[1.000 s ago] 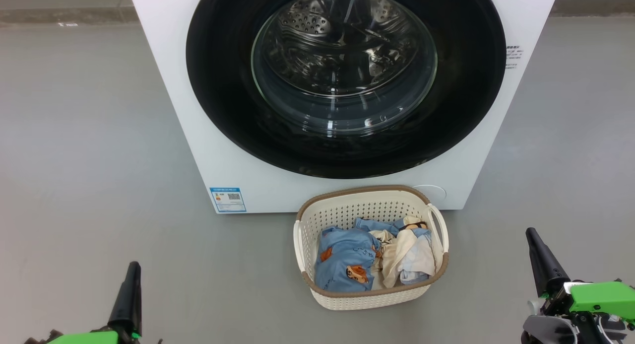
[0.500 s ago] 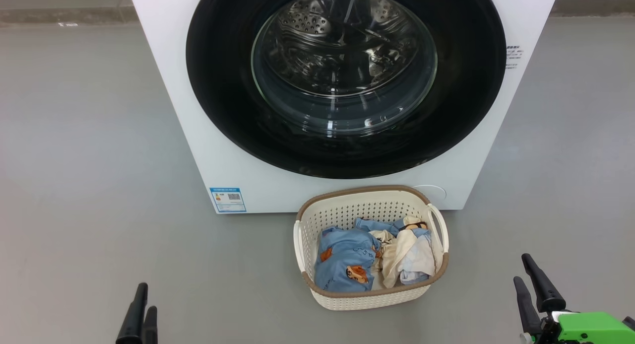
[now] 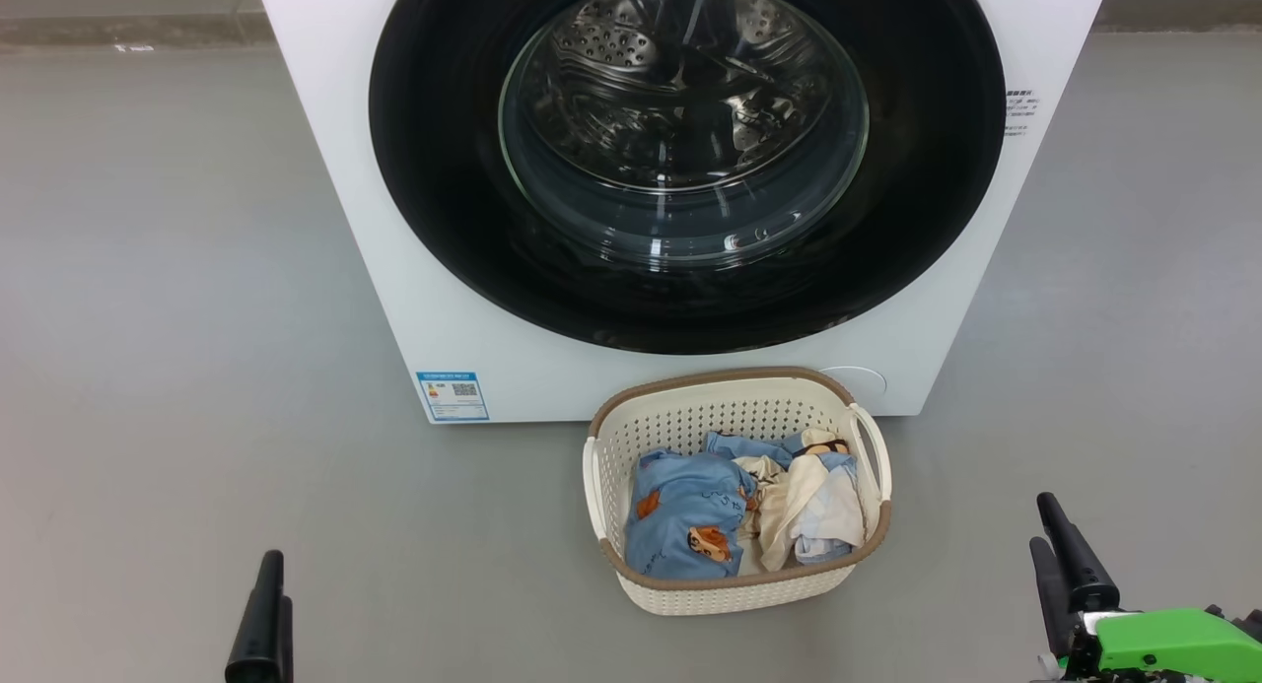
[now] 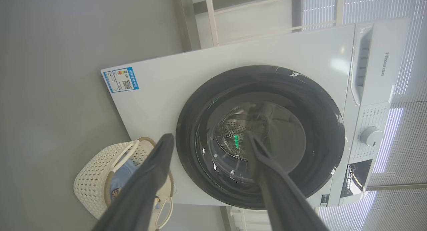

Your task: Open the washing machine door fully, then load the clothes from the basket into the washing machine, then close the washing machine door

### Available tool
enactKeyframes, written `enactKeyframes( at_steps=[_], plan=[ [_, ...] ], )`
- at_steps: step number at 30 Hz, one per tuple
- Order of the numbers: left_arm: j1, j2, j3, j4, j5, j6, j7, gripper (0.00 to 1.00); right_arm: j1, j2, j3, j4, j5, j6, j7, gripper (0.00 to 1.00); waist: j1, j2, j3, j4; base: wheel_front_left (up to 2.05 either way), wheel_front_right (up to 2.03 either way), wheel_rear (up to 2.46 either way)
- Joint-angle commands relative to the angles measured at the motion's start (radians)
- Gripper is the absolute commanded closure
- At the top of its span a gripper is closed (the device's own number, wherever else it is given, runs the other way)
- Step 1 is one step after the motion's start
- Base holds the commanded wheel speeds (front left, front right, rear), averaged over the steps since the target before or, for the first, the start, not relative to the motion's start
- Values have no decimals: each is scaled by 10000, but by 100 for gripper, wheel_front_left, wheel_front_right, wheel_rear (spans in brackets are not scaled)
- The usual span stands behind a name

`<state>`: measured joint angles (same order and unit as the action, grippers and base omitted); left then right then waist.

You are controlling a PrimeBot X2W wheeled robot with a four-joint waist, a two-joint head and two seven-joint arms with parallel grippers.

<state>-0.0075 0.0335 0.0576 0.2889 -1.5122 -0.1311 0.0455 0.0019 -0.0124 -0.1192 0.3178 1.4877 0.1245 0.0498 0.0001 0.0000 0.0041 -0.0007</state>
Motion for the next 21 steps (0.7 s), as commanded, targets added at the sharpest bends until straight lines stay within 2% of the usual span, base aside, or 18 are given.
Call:
enactKeyframes(
  at_steps=[1, 21],
  plan=[
    [-264, 164, 67, -375, 277, 1, -102, 0, -423, -206, 123, -338, -292, 12, -118, 0, 0, 0, 1, 4, 0, 0, 0],
    [-225, 263, -68, -743, 3180, 1, -660, 0, -587, -471, 734, -663, -3665, 21, -681, 0, -1, 0, 19, -5, 0, 0, 0]
  ],
)
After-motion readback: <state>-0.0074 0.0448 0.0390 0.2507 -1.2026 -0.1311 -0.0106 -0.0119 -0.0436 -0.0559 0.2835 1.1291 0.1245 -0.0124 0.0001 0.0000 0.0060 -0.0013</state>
